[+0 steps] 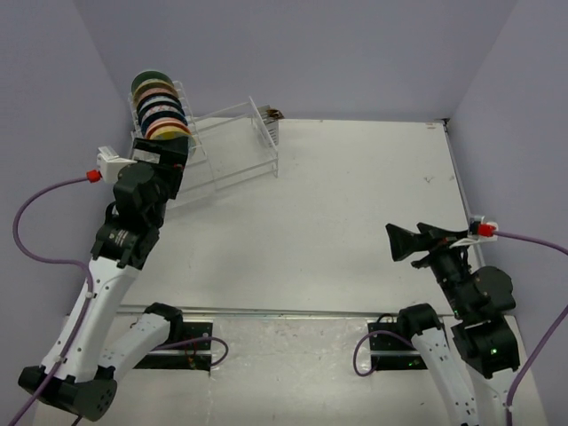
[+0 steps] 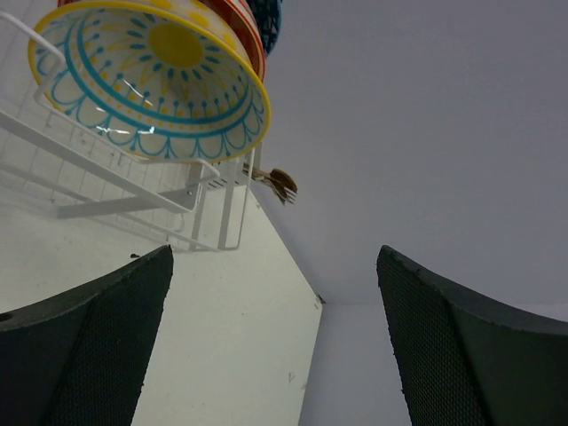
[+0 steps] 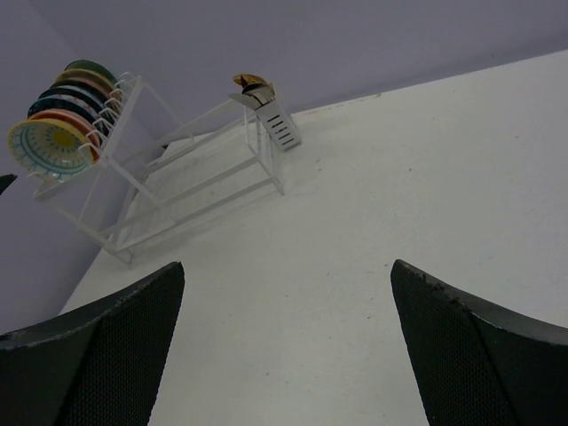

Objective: Unload the bowls from the dish rack

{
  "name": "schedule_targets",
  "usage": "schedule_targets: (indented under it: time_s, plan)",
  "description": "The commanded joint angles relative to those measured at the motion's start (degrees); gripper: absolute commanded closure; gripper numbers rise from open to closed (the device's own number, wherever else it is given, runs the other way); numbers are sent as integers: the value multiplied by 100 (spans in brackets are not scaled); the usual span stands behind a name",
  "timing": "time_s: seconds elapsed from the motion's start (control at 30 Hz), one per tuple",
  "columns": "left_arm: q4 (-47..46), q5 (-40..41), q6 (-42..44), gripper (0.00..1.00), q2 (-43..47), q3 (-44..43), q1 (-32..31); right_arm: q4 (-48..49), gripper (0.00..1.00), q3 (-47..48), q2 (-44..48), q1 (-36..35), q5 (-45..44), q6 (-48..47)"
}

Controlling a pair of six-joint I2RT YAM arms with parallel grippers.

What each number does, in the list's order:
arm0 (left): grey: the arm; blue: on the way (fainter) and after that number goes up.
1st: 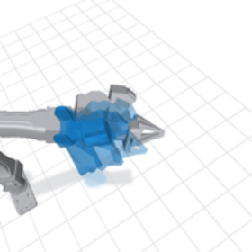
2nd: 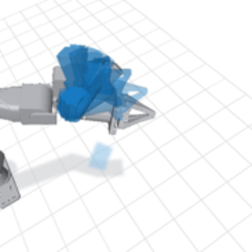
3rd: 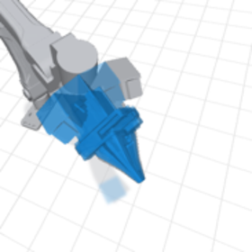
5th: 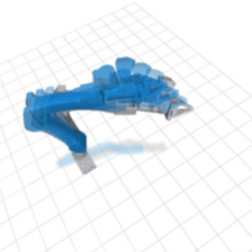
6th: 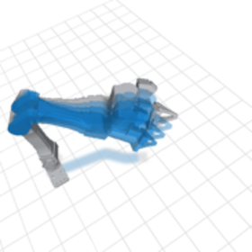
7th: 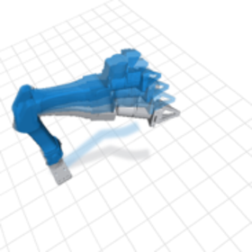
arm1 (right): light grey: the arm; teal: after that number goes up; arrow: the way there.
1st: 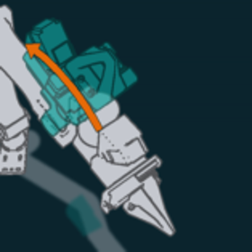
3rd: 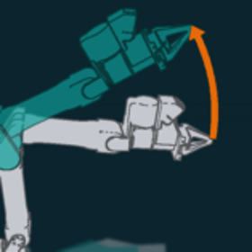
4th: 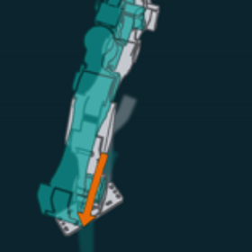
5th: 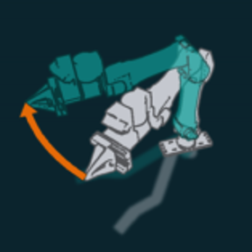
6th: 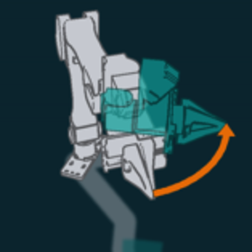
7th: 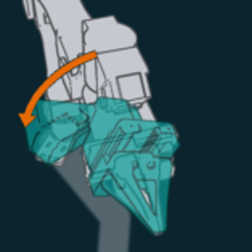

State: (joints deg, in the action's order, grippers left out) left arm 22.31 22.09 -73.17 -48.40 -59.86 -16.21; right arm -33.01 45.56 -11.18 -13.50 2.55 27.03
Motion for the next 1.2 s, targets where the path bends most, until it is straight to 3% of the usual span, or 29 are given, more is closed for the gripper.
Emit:
schedule_targets:
  time_s: [0.0, 0.2, 0.3, 0.7, 0.9, 1.0, 1.07, 1.17]
  plan:
    - [-156, 981, -233, 5, -318, -404, -5, 129, 1, -21, 134, -21, 35, 13]
    - [-718, 1350, -13, 11, -714, -501, -5, 76, 1, -38, 230, -21, 166, -13]
    - [-938, 1500, -40, 22, -898, -483, -5, 85, 1, -118, 283, -21, 176, -39]
    - [-1062, 2264, -198, 27, -1681, -773, -5, -38, 1, -100, 423, -21, 193, -242]
    - [-1211, 2476, -286, 38, -1891, -720, 4, -47, 1, -65, 503, -21, 123, -338]
    - [-1290, 2485, -277, 51, -2015, -782, -5, -30, 1, -82, 503, -21, 115, -356]
    - [-1299, 2485, -303, 66, -2103, -826, -5, -29, 1, -82, 494, -21, 141, -373]
    - [-1325, 2485, -330, 75, -2173, -826, -5, -12, 1, -100, 503, -21, 141, -426]
